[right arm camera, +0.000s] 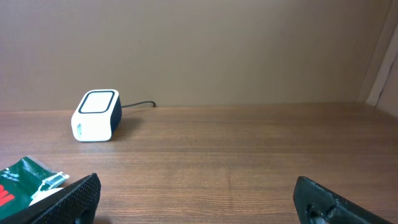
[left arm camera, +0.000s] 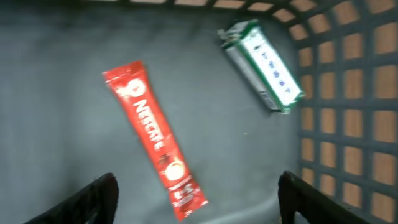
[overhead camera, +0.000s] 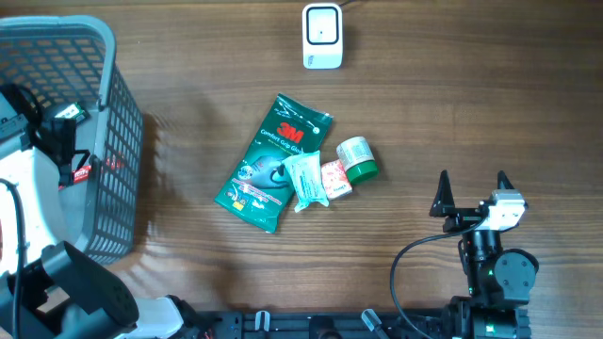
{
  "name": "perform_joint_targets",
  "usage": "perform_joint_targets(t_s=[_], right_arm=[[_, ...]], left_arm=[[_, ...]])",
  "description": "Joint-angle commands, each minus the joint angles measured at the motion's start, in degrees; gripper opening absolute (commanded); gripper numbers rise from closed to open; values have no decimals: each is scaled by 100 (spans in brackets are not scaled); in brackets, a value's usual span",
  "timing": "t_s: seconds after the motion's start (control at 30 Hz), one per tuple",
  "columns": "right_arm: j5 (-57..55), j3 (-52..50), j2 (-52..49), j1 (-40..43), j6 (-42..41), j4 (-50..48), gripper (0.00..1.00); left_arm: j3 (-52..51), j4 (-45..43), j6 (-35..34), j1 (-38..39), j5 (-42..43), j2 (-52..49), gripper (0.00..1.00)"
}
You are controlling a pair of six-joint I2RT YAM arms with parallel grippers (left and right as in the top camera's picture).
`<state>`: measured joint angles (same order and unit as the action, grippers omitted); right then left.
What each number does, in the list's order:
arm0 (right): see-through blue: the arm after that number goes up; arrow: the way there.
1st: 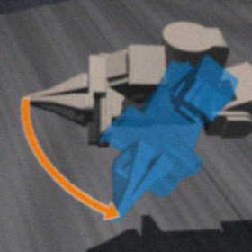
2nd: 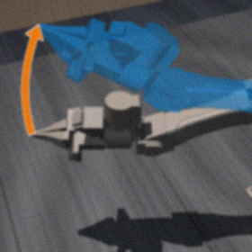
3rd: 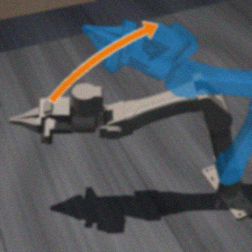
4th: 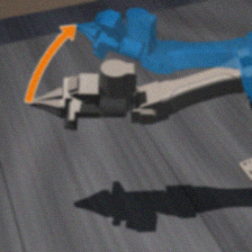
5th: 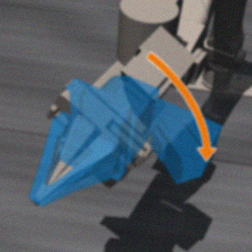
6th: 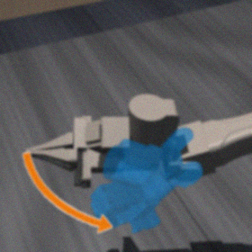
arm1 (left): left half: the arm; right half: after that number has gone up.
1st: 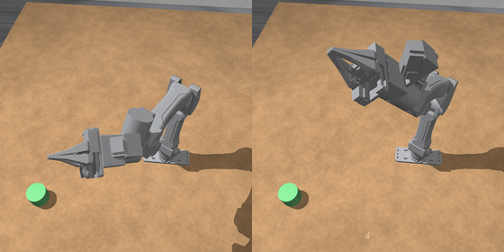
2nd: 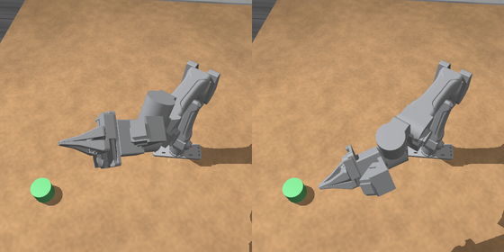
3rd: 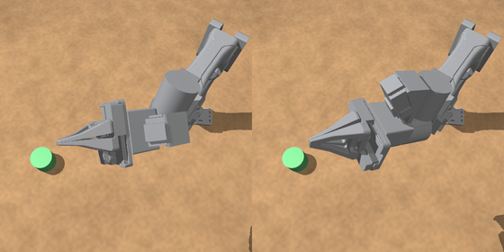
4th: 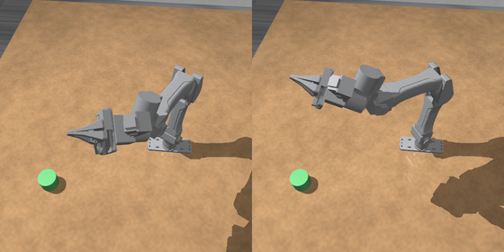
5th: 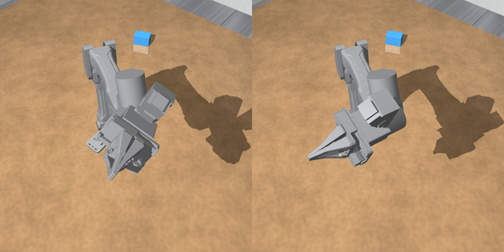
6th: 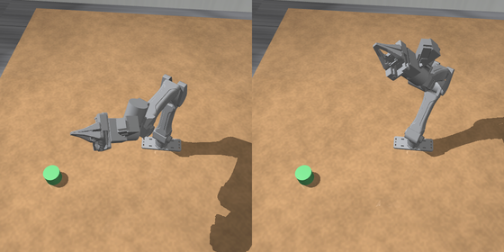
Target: Scan the item barcode
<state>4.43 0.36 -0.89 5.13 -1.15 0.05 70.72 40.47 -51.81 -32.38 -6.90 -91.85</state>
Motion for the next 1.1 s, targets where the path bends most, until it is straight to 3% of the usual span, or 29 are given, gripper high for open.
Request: perform_joint_targets(t_s=[0.0,0.47,0.5,0.53,0.63,0.73,0.9,1.07], right_arm=[[-55,-4,46,-9,101,-13,100],[-55,-4,46,-9,98,-13,100],[-55,-4,46,-9,101,-13,100],[-55,-4,46,-9,101,-11,100],[-55,-4,46,-9,101,-13,100],[-55,-4,46,-9,98,-13,100],[-55,-4,46,-9,101,-13,100],[-55,-4,46,-9,98,-11,100]], left_arm=[[-31,205,-271,-33,-291,-264,75],[-31,-155,-269,-55,-286,-1740,76],[-31,-190,-264,-52,-286,-1860,73],[-31,-192,-264,-52,-286,-1945,60],[-31,-179,-262,-52,-219,-2142,5],[-31,-22,107,-52,-59,-2129,4],[-31,564,103,-52,146,-2009,4],[-31,870,205,-52,299,-1276,4]])
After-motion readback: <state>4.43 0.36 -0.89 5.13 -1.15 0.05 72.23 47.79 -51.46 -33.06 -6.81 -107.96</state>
